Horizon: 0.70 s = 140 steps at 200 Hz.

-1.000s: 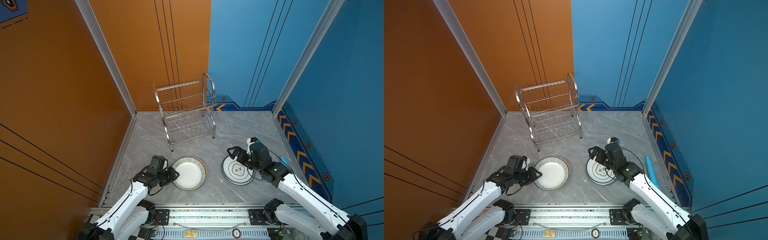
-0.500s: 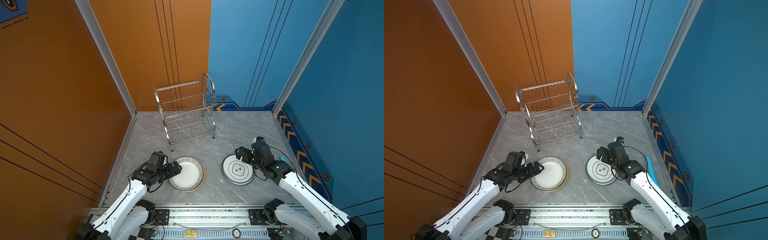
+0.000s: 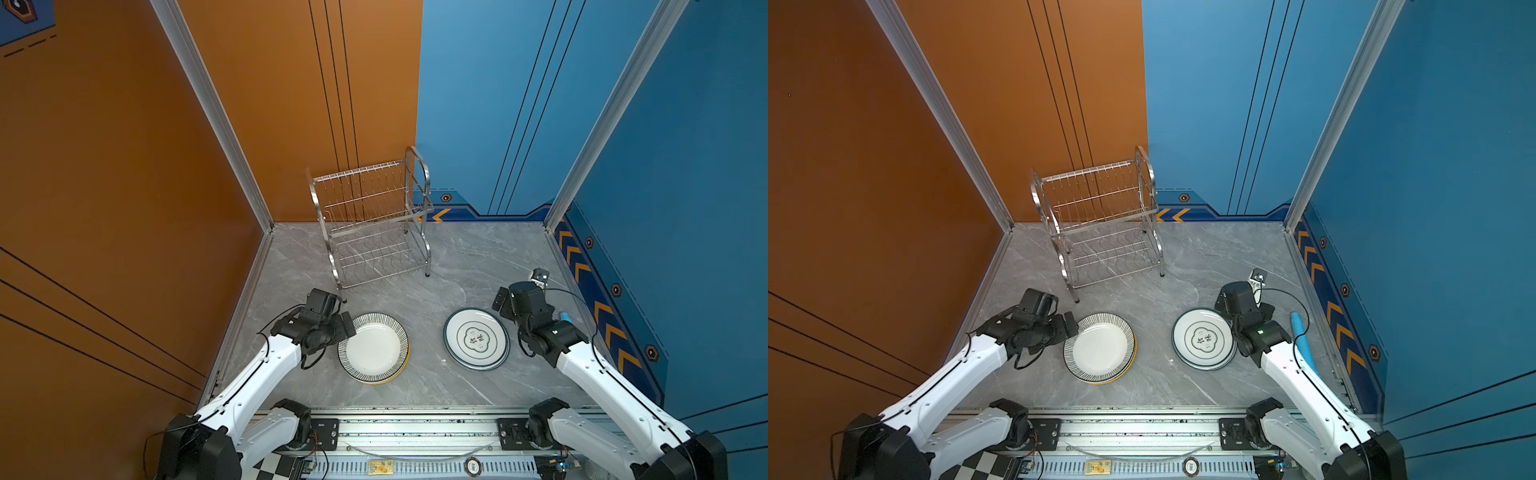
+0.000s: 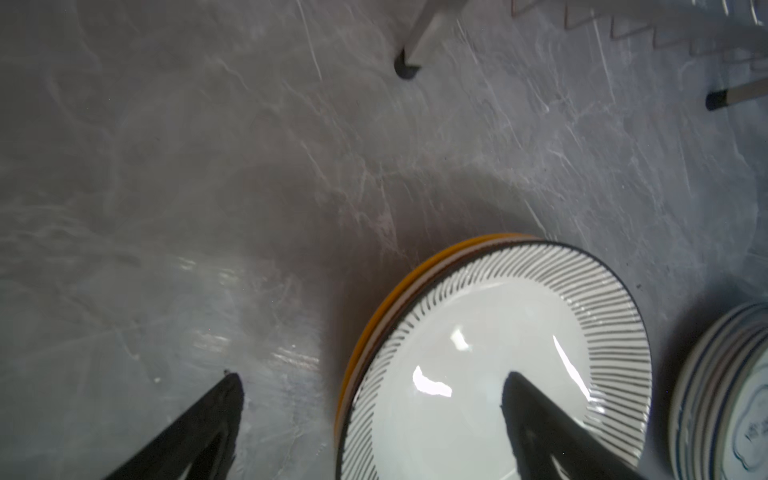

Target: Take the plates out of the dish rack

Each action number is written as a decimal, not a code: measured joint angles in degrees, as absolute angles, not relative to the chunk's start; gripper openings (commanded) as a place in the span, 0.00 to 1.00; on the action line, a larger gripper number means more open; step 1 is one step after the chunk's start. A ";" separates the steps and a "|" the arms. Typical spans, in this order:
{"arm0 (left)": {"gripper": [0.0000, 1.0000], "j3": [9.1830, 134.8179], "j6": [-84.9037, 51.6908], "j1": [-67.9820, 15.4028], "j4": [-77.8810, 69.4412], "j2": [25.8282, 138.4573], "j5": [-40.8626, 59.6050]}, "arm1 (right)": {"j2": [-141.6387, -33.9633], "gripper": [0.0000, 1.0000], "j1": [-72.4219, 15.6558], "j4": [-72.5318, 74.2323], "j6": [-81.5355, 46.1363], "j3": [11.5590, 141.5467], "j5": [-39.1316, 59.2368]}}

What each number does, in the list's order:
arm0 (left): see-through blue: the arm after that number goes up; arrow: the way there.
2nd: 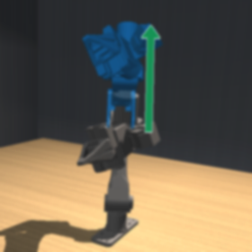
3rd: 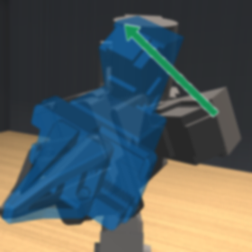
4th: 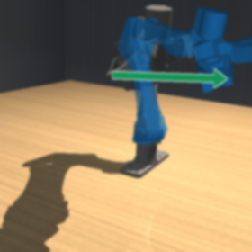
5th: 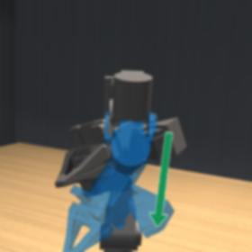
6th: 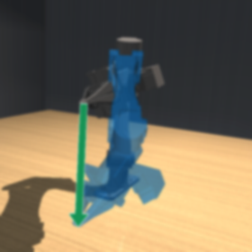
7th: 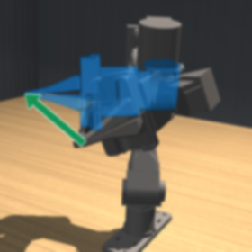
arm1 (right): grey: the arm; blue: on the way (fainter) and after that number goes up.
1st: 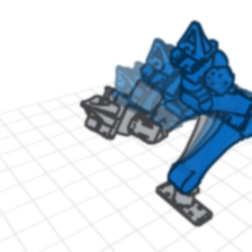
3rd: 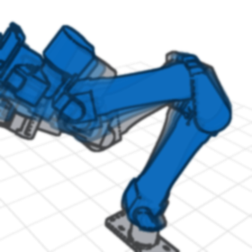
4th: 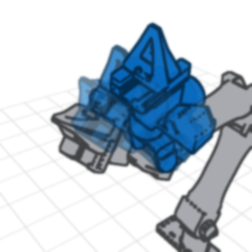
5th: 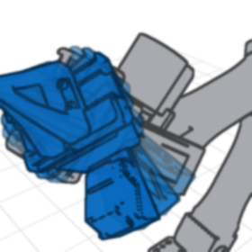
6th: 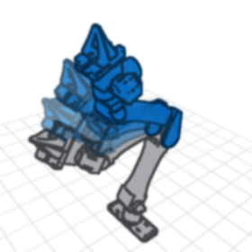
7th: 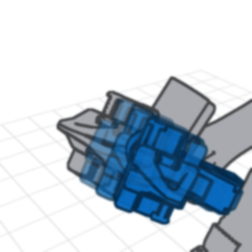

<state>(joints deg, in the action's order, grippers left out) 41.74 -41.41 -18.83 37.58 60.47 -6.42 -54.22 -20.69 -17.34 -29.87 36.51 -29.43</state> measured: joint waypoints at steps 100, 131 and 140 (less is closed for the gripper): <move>0.98 34.33 -9.74 -18.68 -5.93 69.95 -27.03 | -79.26 1.00 -12.88 28.16 -5.56 26.48 -34.04; 0.98 28.18 -1.96 -15.97 -20.29 70.98 -26.48 | -80.93 1.00 -8.60 37.93 -3.97 22.13 -29.36; 0.98 26.65 -0.60 -14.41 -23.90 71.50 -25.61 | -81.08 1.00 -6.94 40.45 -3.97 21.12 -27.73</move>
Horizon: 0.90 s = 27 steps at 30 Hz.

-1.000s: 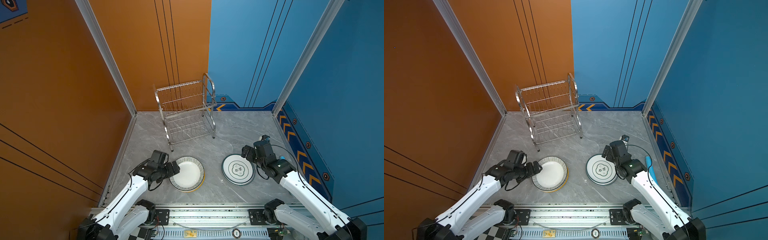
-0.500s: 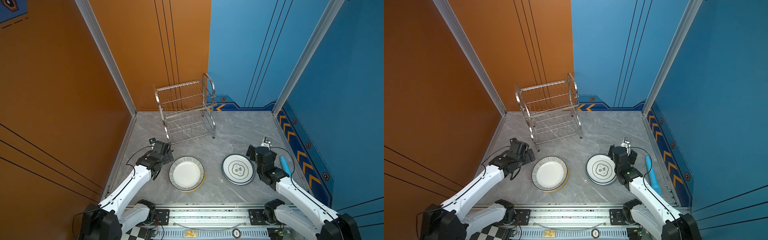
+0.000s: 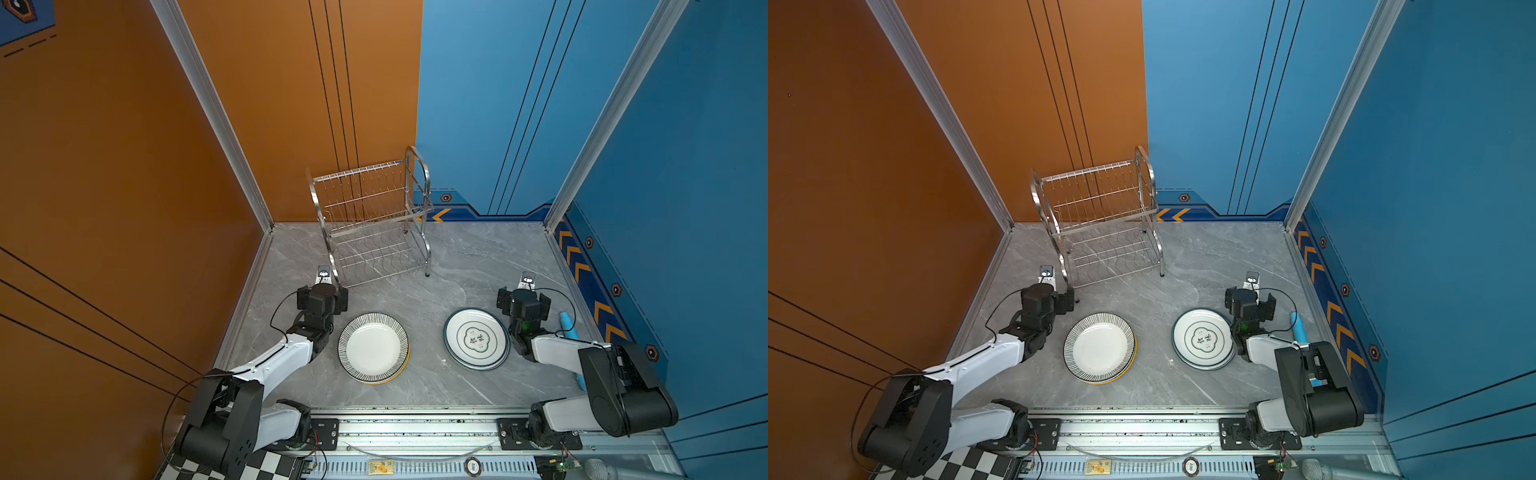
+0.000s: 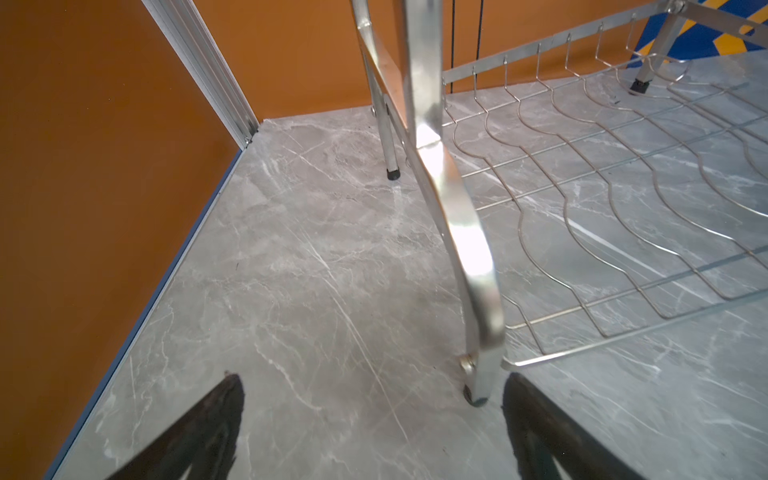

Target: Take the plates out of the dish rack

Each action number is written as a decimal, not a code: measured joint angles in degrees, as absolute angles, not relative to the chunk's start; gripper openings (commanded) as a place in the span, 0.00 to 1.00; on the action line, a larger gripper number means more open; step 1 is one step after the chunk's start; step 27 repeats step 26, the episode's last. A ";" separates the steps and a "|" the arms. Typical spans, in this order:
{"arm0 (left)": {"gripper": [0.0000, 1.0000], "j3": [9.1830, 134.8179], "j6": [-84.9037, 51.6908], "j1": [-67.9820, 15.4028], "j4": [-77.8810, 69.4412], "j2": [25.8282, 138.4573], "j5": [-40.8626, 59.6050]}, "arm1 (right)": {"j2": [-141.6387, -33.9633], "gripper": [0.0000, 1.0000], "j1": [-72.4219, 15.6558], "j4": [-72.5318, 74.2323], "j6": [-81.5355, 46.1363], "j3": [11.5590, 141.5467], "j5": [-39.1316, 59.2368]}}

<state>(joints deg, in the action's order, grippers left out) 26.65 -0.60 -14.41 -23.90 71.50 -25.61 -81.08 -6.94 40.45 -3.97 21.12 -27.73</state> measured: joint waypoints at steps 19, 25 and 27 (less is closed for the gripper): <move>0.98 14.48 4.73 -6.68 -62.83 90.74 -16.40 | -88.51 1.00 -3.88 56.75 -4.89 17.93 -19.03; 0.98 14.59 4.73 -6.70 -65.14 90.74 -15.90 | -88.51 1.00 -4.10 56.03 -4.89 18.81 -20.58; 0.98 14.59 4.73 -6.70 -65.30 90.74 -15.84 | -88.51 1.00 -4.19 56.05 -4.89 18.83 -20.78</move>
